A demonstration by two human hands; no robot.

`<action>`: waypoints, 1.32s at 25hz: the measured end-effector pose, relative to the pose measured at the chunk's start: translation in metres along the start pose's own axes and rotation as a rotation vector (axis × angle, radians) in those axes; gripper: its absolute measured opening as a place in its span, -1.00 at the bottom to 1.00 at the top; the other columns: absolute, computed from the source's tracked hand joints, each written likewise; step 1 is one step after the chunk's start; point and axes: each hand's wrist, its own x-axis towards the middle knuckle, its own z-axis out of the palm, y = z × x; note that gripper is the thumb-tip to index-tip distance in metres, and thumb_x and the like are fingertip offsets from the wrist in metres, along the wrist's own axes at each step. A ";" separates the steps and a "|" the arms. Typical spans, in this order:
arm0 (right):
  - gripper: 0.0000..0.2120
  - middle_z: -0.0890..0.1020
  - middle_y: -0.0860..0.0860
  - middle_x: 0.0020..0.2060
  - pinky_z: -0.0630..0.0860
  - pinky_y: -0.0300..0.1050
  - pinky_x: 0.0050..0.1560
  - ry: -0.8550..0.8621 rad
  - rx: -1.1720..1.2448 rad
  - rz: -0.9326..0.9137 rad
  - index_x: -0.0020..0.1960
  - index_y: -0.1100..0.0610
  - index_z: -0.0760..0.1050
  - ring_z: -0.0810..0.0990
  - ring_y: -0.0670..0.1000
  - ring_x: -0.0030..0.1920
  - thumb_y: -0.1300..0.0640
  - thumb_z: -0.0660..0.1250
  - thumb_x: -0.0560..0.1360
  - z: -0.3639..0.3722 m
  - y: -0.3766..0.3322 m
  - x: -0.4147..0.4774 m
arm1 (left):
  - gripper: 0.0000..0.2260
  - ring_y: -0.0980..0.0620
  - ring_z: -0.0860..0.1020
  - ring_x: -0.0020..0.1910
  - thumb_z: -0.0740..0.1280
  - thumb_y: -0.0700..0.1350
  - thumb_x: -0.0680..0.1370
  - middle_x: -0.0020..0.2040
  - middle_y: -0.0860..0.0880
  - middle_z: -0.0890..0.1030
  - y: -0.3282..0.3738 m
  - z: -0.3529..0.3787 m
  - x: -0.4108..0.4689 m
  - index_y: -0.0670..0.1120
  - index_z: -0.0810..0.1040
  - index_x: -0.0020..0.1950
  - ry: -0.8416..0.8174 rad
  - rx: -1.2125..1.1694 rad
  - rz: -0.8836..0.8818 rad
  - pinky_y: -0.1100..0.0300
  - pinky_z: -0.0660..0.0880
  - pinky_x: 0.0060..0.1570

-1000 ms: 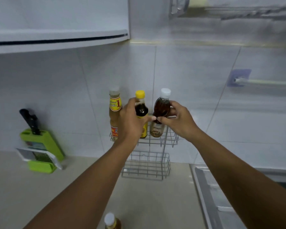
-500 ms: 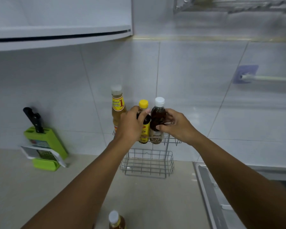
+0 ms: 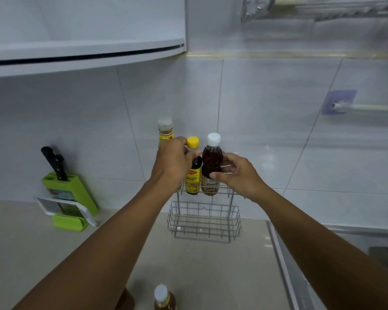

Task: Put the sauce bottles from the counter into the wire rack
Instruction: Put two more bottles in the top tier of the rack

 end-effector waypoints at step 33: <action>-0.50 0.46 -0.04 0.22 0.47 -0.24 -0.02 -0.553 -0.408 -0.184 0.41 -0.09 0.40 0.55 -0.06 0.07 -0.01 0.42 0.50 0.221 -0.060 -0.139 | -0.57 0.01 0.50 -0.22 0.18 -0.54 0.51 -0.04 -0.09 0.56 -0.251 -0.134 -0.156 -0.12 0.49 0.23 -0.720 -0.072 -0.295 0.39 0.46 -0.35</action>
